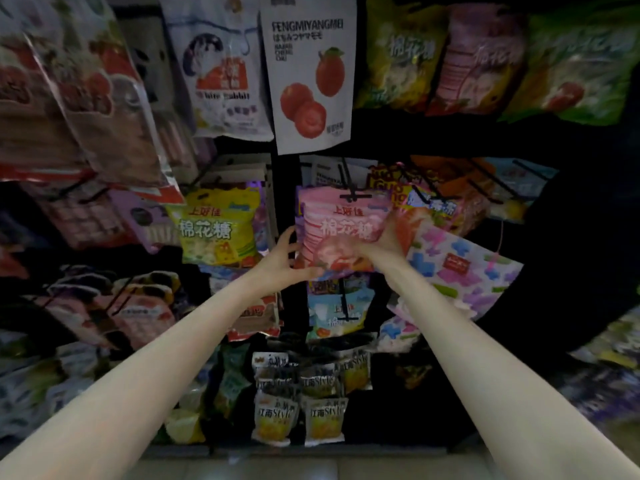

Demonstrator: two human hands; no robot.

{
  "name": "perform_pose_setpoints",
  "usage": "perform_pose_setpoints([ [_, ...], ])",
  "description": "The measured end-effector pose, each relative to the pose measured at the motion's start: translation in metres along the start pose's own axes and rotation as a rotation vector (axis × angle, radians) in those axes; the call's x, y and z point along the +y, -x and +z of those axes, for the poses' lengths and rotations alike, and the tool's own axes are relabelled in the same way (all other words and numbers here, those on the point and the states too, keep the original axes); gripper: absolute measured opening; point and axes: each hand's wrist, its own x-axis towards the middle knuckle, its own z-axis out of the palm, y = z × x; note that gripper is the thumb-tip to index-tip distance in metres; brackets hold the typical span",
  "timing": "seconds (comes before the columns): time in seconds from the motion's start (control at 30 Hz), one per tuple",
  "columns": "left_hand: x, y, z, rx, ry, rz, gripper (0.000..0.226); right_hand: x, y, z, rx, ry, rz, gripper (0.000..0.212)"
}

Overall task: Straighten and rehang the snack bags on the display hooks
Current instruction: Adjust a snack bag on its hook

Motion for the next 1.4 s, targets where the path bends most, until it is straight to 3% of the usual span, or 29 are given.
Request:
perform_pose_setpoints([
  [0.1,-0.002,-0.004,-0.009,-0.01,0.079,0.002,0.101,-0.003,0.018,-0.001,-0.008,-0.086,0.108,0.127],
  [0.13,-0.005,-0.006,-0.015,-0.011,0.102,0.007,0.1,-0.004,0.025,-0.003,-0.029,-0.084,0.099,0.12],
  [0.23,-0.006,-0.004,-0.032,-0.121,0.142,0.015,0.103,-0.014,0.047,-0.015,-0.058,-0.081,0.017,0.061],
  [0.33,-0.001,-0.004,-0.042,-0.431,0.262,-0.044,0.085,-0.04,0.066,-0.025,0.0,0.046,-0.061,0.037],
  [0.4,0.002,-0.006,-0.048,-0.559,0.304,-0.059,0.072,-0.057,0.075,-0.03,0.009,0.147,-0.089,0.036],
  [0.53,0.008,-0.006,-0.053,-0.681,0.182,-0.026,0.075,-0.071,0.087,-0.034,-0.038,0.398,-0.066,0.056],
  [0.6,0.012,-0.002,-0.046,-0.763,0.071,-0.018,0.06,-0.075,0.087,-0.029,-0.067,0.495,-0.037,0.069],
  [0.67,0.011,-0.001,-0.04,-0.782,0.039,-0.02,0.05,-0.079,0.089,-0.026,-0.1,0.502,-0.007,0.069],
  [0.8,0.019,0.011,-0.051,-0.968,0.026,0.1,0.072,-0.095,0.109,-0.041,-0.192,0.49,-0.012,0.077],
  [0.87,0.033,0.018,-0.066,-1.012,0.075,0.186,0.081,-0.108,0.124,-0.058,-0.193,0.451,-0.089,0.058],
  [0.97,0.068,0.021,-0.084,-0.911,0.225,0.271,0.089,-0.121,0.129,-0.087,-0.072,0.241,-0.22,0.047],
  [1.07,0.111,0.014,-0.077,-0.677,0.329,0.352,0.075,-0.125,0.114,-0.103,0.174,0.087,-0.346,0.054],
  [1.17,0.15,-0.001,-0.049,-0.397,0.215,0.453,0.064,-0.126,0.094,-0.113,0.283,0.0,-0.388,0.068],
  [1.3,0.191,-0.024,-0.01,-0.123,0.041,0.614,0.078,-0.128,0.071,-0.138,0.391,0.188,-0.426,0.118],
  [1.4,0.216,-0.041,0.014,0.02,-0.049,0.713,0.091,-0.135,0.06,-0.164,0.474,0.238,-0.534,0.115],
])
